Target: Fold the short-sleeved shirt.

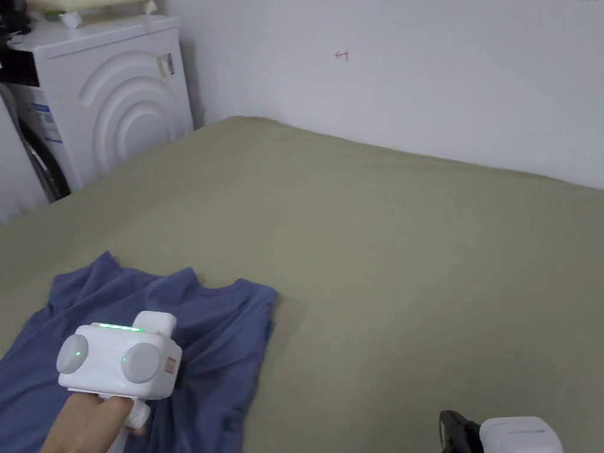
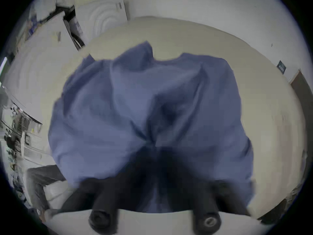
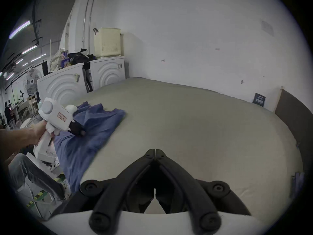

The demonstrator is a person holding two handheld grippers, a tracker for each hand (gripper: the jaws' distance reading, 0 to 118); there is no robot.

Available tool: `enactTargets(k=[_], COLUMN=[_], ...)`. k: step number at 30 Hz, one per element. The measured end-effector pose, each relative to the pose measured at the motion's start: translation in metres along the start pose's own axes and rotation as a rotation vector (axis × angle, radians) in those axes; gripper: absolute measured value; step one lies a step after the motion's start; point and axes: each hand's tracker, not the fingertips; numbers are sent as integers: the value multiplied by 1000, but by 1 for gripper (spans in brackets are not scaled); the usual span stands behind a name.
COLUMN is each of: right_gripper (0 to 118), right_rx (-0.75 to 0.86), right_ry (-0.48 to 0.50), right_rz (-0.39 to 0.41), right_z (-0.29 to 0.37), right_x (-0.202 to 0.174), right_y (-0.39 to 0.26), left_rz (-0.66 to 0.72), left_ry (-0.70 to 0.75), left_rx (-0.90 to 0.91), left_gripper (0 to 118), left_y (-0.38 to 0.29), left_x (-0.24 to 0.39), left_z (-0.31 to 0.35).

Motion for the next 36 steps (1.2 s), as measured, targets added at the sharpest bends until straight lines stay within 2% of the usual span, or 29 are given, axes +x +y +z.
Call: enactTargets(k=[5,9,11,15,17,24,29,33,36], right_gripper=[1,1,1,1,1,1,1,1,1], right_rx=[51,66,77,84,87,89,57,19,-5], right_ry=[-117,-180,-217,-294,-326,-446,-512,-535,-540], right_rz=[-35,-82,-92,-139,-164,-218,-259,-286,-292], right_z=[51,88,104,127,134,156,154,146,141], right_x=[40,67,78,106,119,168,200,216,224], right_y=[1,-5,-9,-16,-19,-31,-46,-58,-64], left_rz=[-64,-139,-156,-319,-353,-540,-628,-608,-599], left_ry=[-12,-82,-185,-308,-374,-660,-805,-794,-761], left_rx=[55,143,171,264,294,293,204,31,-14], left_gripper=[0,0,0,0,0,0,0,0,0], left_y=[16,40,54,70,75,66,34,5,-8], left_x=[17,64,104,199,250,447,561,615,626], left_z=[44,92,115,171,188,234,229,169,134])
